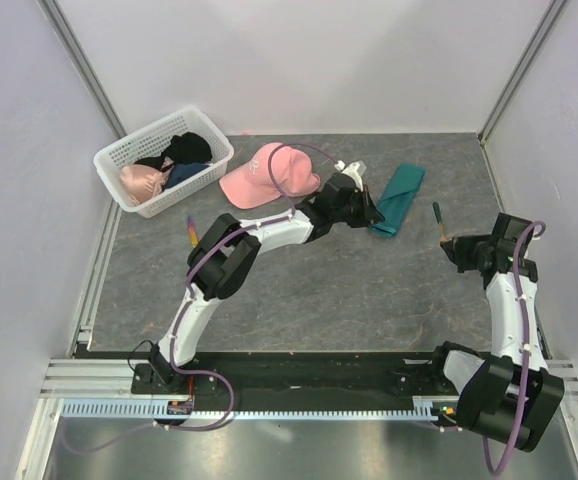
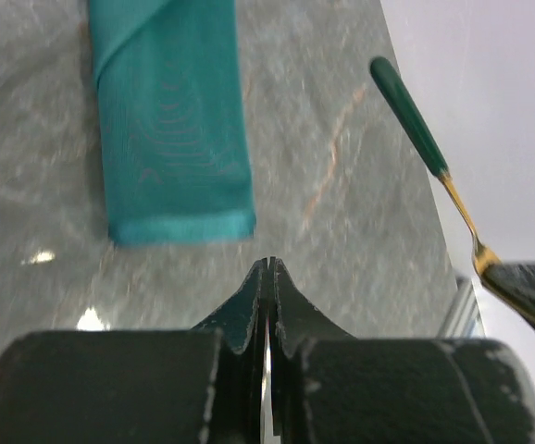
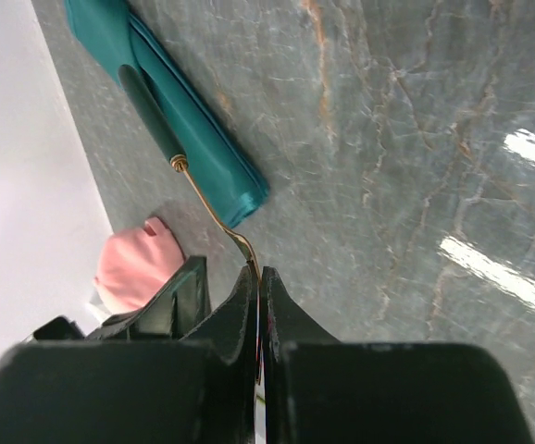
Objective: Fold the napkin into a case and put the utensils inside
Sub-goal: Insert the fork into the folded napkin.
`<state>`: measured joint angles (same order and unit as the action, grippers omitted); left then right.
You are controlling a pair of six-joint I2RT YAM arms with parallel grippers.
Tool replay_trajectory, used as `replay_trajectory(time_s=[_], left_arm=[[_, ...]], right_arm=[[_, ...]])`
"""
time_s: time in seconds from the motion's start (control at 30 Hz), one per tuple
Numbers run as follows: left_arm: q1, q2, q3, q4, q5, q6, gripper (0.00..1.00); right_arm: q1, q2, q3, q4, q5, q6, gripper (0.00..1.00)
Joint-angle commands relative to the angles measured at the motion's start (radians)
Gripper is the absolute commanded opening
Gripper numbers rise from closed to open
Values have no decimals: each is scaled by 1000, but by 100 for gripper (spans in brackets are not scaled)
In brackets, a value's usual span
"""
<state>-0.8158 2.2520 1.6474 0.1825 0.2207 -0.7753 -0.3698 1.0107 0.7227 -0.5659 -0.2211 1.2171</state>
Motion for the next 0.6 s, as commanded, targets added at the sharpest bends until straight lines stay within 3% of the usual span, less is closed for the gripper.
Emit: replay_trajectory(time_s=[0.0, 0.23, 0.57], left_arm=[[-8, 92, 147, 19, -66, -59, 2], [1, 181, 203, -27, -75, -119, 2], [7, 242, 227, -90, -58, -153, 2]], right_arm=[[31, 37, -6, 112, 8, 82, 0], [158, 118, -29, 254, 78, 176, 0], [238, 235, -45, 399, 150, 234, 0]])
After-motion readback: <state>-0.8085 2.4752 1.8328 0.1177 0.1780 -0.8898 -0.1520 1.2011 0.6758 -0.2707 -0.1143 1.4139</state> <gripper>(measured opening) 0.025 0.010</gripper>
